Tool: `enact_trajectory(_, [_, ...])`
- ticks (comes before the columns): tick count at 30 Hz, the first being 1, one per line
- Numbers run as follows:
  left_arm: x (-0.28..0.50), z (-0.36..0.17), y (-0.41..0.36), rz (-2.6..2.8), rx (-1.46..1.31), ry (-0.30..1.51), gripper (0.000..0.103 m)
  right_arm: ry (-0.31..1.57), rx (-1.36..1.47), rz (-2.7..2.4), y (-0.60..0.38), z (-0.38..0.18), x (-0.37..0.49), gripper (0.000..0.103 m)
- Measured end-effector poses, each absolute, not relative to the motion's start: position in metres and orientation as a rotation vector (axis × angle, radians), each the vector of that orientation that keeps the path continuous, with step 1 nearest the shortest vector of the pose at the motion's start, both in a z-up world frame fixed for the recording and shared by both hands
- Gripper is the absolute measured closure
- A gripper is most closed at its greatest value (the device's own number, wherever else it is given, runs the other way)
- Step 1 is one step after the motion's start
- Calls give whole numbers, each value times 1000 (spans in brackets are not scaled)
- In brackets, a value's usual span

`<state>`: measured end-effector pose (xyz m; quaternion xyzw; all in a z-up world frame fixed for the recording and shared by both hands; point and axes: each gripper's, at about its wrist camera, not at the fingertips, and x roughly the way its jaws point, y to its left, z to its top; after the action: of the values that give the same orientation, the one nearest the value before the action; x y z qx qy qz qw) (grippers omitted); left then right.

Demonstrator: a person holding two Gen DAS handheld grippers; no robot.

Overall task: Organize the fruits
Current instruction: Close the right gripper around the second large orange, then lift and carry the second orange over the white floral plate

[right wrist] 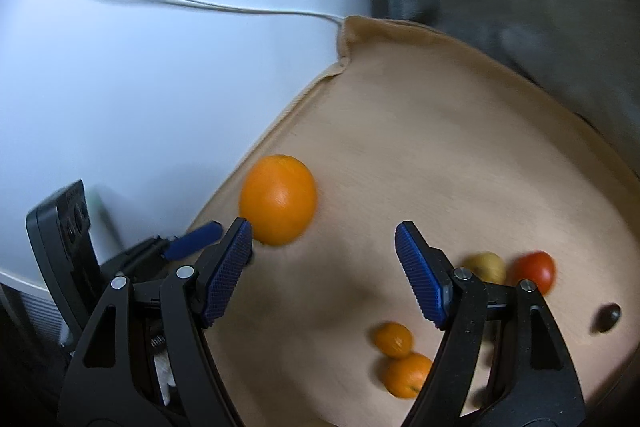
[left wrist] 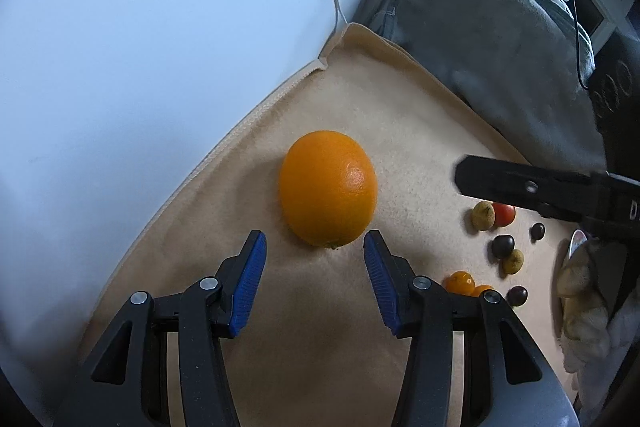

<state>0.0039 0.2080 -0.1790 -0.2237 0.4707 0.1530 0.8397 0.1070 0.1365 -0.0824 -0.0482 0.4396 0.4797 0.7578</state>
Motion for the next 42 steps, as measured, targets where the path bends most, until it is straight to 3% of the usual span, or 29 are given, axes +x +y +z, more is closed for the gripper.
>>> enact_trajectory(33, [16, -198, 219, 254, -554, 988, 53, 1120, -66, 1177, 217, -114, 128, 27])
enact_trajectory(42, [21, -198, 222, 249, -536, 992, 54, 1136, -55, 1171, 225, -123, 135, 39])
